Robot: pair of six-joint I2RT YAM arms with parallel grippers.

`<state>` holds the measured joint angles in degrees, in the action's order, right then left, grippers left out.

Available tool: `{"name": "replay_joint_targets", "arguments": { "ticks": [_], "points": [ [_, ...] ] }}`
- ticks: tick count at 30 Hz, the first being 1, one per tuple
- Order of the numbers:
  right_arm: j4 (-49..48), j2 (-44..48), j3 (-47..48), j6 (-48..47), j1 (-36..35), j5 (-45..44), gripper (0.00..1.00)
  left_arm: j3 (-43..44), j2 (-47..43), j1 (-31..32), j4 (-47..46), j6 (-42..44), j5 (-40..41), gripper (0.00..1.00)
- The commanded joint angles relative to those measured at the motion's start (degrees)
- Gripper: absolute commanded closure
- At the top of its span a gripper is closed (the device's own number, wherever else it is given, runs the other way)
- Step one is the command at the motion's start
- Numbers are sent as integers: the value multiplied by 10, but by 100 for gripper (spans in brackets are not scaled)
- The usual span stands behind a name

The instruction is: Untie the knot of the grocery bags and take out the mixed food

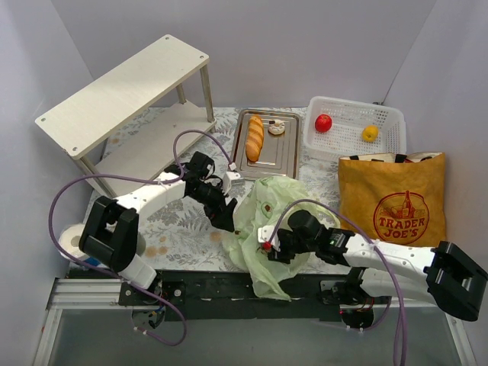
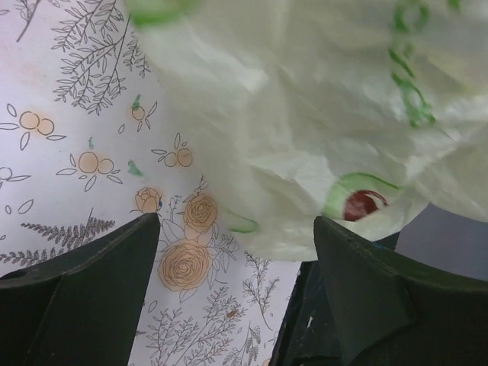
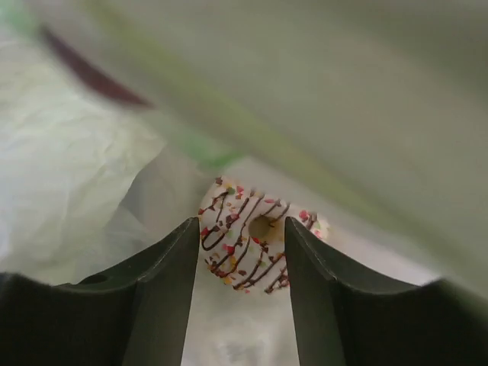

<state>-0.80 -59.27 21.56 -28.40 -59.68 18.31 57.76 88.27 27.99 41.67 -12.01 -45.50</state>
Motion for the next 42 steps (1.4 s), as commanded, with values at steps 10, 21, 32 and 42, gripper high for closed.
{"name": "replay_joint_targets", "arguments": {
  "ticks": [10,21,32,42],
  "points": [
    [-174,-47,9,79,46,2,35,16,111,2,-79,-9,60,20],
    [-206,-46,-40,98,62,-20,47,-1,168,29,-97,20,85,41],
    [-193,-61,-7,77,102,-1,93,-32,154,35,-102,26,105,67],
    [59,6,114,-52,152,80,99,-46,122,34,-105,28,132,68]
  ]
}}
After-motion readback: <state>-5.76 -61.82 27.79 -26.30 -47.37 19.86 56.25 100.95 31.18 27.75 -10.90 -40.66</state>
